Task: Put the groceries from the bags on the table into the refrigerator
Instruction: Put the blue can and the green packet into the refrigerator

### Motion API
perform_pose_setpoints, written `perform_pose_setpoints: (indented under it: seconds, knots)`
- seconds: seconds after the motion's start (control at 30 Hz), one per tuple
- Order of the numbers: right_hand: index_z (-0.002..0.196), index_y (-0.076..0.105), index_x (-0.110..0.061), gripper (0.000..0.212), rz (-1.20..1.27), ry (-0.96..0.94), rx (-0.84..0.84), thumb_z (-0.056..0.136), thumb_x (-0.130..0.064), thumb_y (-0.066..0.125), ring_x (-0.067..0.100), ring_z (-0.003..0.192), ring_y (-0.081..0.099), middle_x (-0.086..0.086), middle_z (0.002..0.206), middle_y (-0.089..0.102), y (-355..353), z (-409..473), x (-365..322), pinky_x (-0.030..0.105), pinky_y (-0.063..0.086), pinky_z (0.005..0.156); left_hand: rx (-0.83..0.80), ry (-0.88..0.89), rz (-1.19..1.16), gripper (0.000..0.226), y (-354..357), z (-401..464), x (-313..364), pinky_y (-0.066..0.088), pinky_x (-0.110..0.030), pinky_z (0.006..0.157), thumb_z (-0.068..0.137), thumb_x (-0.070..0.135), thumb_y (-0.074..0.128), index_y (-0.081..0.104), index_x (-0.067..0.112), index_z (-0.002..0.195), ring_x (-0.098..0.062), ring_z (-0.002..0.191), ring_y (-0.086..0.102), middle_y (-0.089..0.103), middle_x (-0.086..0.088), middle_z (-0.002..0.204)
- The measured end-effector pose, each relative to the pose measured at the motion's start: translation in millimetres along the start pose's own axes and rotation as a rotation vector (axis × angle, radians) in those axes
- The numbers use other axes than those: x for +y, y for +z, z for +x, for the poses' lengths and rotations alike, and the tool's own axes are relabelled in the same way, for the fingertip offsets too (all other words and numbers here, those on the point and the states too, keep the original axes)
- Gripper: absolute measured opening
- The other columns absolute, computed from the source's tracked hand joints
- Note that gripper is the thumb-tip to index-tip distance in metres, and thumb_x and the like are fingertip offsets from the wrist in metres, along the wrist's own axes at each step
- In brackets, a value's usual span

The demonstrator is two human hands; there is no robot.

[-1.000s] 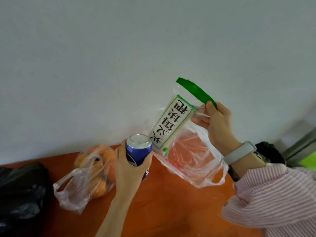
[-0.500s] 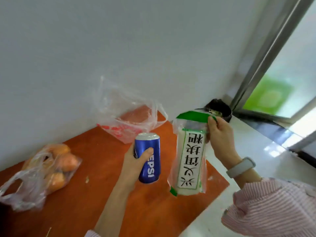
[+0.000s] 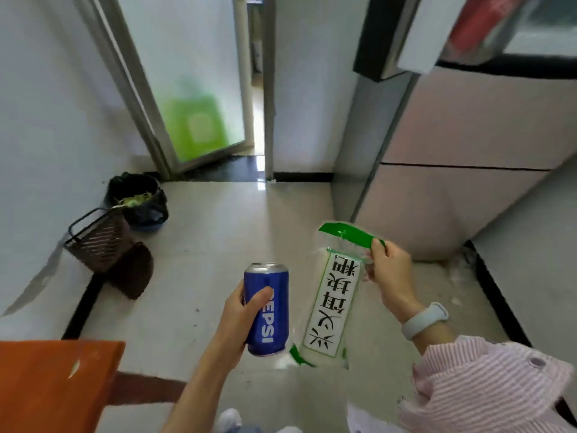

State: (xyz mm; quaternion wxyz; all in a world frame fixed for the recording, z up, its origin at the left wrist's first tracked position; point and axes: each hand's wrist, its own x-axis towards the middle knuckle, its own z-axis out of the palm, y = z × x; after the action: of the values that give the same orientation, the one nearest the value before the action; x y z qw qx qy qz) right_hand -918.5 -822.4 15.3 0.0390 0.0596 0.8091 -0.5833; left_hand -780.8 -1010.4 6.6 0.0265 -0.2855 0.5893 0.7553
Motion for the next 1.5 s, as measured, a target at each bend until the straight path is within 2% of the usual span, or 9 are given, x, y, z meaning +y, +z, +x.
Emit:
perform_pose_setpoints:
  seconds: [0.13,0.3,0.5,0.6,0.83,1.03,1.23,1.37,1.5]
  knots:
    - [0.07,0.05,-0.012,0.03,0.069,0.08,0.288,0.097,-0.012,0.039,-0.001,0.034,0.046,0.004,0.059,0.048,-113.3,24.0,21.1,0.012,0.037,0.034,-0.229,-0.012,0.163,0.011,110.3,52.2,6.4,0.054,-0.027,0.053,0.085,0.014,0.059,0.055,0.014,0.096,-0.017,0.062,0.066,0.067,-0.007,0.08]
    - [0.074,0.055,-0.015,0.027,0.135,0.127,0.53,0.097,-0.02,0.041,0.014,0.058,0.05,0.002,0.066,0.055,-218.8,48.8,42.4,0.028,0.045,0.058,-0.468,0.026,0.31,0.018,245.6,103.3,13.4,0.053,-0.03,0.059,0.082,0.018,0.063,0.053,0.016,0.098,-0.021,0.07,0.066,0.067,-0.008,0.086]
    - [0.075,0.054,-0.016,0.026,0.07,0.051,0.739,0.097,-0.014,0.041,0.001,0.05,0.055,0.005,0.07,0.056,-311.7,115.9,36.3,0.018,0.048,0.051,-0.726,0.076,0.347,0.017,387.0,160.5,36.2,0.051,-0.024,0.054,0.083,0.014,0.062,0.055,0.012,0.098,-0.017,0.066,0.065,0.066,-0.005,0.081]
    - [0.074,0.054,-0.019,0.027,0.022,0.028,0.805,0.097,-0.015,0.041,0.017,0.063,0.056,0.006,0.073,0.057,-352.4,163.0,19.9,0.032,0.05,0.063,-0.836,0.068,0.345,0.019,452.7,192.6,61.0,0.052,-0.027,0.057,0.082,0.016,0.062,0.055,0.011,0.099,-0.018,0.067,0.066,0.068,-0.006,0.081]
    - [0.078,0.055,-0.01,0.025,0.419,0.019,0.873,0.097,-0.011,0.039,0.003,0.041,0.052,0.006,0.068,0.052,-439.4,271.7,-26.5,0.019,0.049,0.043,-0.944,-0.118,0.157,0.022,566.5,239.2,125.2,0.051,-0.023,0.045,0.082,0.026,0.06,0.057,0.006,0.091,-0.014,0.051,0.065,0.069,-0.003,0.061]
    - [0.086,0.056,-0.003,0.02,0.631,0.103,0.729,0.096,-0.007,0.04,0.008,0.044,0.047,0.005,0.066,0.05,-477.4,377.7,-44.3,0.018,0.045,0.042,-0.954,-0.188,0.027,0.101,627.3,277.6,160.9,0.053,-0.025,0.045,0.001,0.059,0.083,0.061,0.003,0.081,-0.019,0.051,0.065,0.068,-0.011,0.061]
    - [0.086,0.06,-0.008,0.021,0.629,0.005,0.48,0.096,-0.017,0.044,0.007,0.051,0.053,0.003,0.069,0.057,-500.2,481.7,-51.1,0.018,0.047,0.049,-0.838,-0.117,-0.125,0.097,693.6,306.9,177.9,0.052,-0.026,0.042,-0.002,0.055,0.084,0.064,0.001,0.076,-0.02,0.049,0.065,0.067,-0.011,0.059]
    - [0.096,0.061,-0.019,0.012,0.255,-0.138,0.071,0.091,-0.026,0.053,0.001,0.068,0.06,-0.009,0.081,0.063,-493.5,501.6,-53.4,0.012,0.048,0.06,-0.66,-0.046,-0.435,0.074,734.3,322.8,188.7,0.053,-0.027,0.043,0.0,0.05,0.086,0.073,0.007,0.058,-0.018,0.05,0.066,0.068,-0.009,0.06]
    - [0.107,0.046,-0.027,0.025,0.237,-0.228,-0.14,0.088,-0.014,0.056,-0.005,0.078,0.06,-0.008,0.104,0.063,-486.0,524.1,-66.0,0.008,0.05,0.064,-0.563,0.13,-0.468,0.064,748.1,326.5,220.2,0.055,-0.027,0.048,0.026,0.055,0.083,0.075,0.01,0.07,-0.018,0.059,0.069,0.072,-0.009,0.069]
